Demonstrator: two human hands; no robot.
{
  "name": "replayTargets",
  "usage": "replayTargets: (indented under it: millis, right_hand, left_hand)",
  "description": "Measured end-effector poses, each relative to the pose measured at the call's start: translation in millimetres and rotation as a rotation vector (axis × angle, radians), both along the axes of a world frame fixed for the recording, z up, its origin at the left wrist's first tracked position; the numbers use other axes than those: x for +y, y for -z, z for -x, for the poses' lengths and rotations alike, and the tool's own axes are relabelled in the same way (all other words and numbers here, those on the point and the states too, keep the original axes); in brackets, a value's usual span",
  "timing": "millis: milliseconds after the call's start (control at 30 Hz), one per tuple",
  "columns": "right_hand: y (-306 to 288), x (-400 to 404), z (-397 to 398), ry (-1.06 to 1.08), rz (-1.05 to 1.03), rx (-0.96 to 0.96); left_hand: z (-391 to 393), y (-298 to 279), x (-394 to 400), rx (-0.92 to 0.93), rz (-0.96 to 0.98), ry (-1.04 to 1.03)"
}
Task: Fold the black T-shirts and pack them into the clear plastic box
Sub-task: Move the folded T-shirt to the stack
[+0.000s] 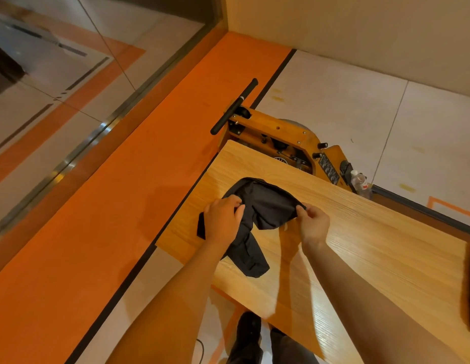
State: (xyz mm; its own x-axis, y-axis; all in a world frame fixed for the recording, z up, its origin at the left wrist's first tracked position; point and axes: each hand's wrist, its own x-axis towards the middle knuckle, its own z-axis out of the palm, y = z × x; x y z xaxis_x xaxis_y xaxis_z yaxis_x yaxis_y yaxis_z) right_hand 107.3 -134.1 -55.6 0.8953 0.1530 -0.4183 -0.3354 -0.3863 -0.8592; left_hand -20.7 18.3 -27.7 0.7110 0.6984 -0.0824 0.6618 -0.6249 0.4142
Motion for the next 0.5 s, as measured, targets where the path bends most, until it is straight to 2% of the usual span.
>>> replayTargets:
  millis: [200,400,500]
  right_hand:
    - [-20,0,-3,-0.080,-0.192,0.038]
    - [-47,-12,-8,-0.258,-0.277,-0.042]
    - [-57,-22,-16,-0.277,-0.285,-0.052]
  left_hand:
    - [-42,-15,-8,-0.091,0.101,0.169]
    - [-84,-38,-18,0.084,0.200,0.301]
    - [-97,-42,-21,0.127,0.237,0.405]
